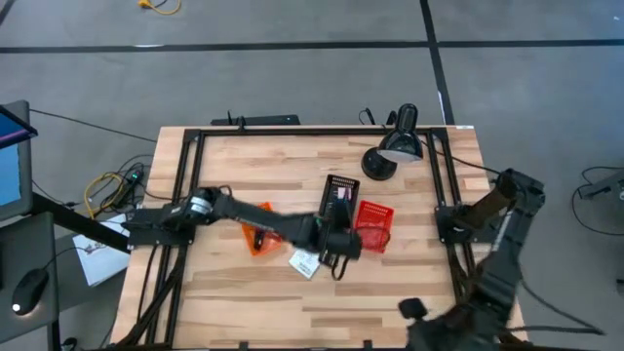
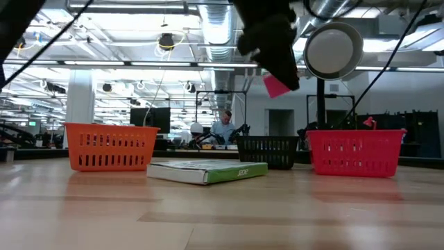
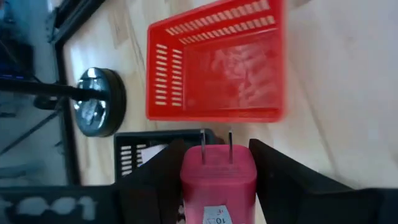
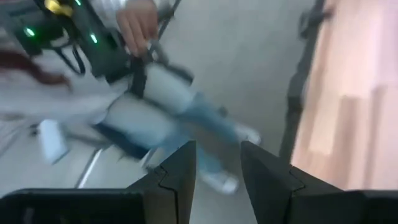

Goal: Pick and place items into bin
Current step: Put the red charger adapter into the black bin

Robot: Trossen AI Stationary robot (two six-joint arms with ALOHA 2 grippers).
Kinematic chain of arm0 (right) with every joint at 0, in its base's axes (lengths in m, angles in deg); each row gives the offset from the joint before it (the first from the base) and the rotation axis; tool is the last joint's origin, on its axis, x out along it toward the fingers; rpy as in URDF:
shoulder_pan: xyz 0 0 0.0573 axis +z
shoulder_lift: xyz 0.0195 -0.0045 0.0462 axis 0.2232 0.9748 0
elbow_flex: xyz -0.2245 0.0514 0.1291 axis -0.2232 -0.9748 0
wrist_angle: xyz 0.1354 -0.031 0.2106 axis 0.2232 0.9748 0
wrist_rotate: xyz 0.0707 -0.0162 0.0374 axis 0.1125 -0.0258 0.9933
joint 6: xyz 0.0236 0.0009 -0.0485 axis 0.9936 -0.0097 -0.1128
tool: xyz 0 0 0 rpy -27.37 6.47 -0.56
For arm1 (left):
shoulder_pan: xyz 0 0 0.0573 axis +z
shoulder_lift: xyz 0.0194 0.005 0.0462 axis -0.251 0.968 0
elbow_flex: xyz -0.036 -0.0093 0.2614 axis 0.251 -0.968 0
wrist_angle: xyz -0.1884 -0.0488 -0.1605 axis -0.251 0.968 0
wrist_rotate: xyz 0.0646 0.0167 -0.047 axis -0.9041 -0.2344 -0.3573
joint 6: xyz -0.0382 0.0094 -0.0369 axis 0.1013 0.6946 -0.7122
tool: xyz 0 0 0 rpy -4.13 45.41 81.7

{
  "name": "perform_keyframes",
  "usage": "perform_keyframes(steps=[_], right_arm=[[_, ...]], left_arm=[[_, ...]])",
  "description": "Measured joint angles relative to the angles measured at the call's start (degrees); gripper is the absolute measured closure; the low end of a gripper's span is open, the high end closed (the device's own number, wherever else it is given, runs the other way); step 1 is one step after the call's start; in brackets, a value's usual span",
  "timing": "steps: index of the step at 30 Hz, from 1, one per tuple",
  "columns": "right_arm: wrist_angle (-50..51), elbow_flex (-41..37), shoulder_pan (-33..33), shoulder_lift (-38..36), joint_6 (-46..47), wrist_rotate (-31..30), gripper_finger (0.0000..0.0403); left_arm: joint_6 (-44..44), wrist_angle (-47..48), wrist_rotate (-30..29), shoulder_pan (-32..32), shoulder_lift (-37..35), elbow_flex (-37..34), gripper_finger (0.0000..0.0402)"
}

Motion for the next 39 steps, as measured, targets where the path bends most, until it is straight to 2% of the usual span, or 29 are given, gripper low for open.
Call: perform_keyframes(steps=[6, 10, 13, 18, 20, 28, 34, 39], right_arm=[[-0.4, 0.0, 10.1, 0.4, 0.0, -20.9, 0.0282], [-0.5, 0.0, 14.3, 2.4, 0.0, -31.5, 0.0282], [-0.5, 0.0, 16.0, 4.0, 0.0, -37.8, 0.0282], [-0.5, 0.0, 17.4, 6.6, 3.6, -39.9, 0.0282], [-0.6, 0.0, 17.5, 8.0, 5.3, -41.9, 0.0282], [-0.6, 0.0, 17.9, 13.2, 11.2, -41.8, 0.0282], [-0.9, 0.0, 18.4, 13.8, 17.0, -41.9, 0.0282], [-1.3, 0.0, 18.6, 13.8, 16.6, -41.8, 0.0282]], left_arm=[[0.4, -4.3, 10.0, 7.3, 0.4, 0.0, 0.0252], [-0.7, -5.4, 17.1, 10.9, 0.4, 0.0, 0.0252], [-2.0, -3.7, 19.7, 13.3, 0.4, 0.0, 0.0252], [-4.1, -5.6, 26.0, 15.8, 0.4, 0.0, 0.0252], [-4.0, -7.3, 26.6, 15.9, 0.4, 0.0, 0.0252], [-3.3, -8.2, 27.4, 16.1, 5.3, 0.1, 0.0252], [-1.8, -5.9, 24.6, 16.0, 8.5, -0.1, 0.0252], [-2.3, -3.9, 24.2, 16.2, 8.8, 0.0, 0.0252]])
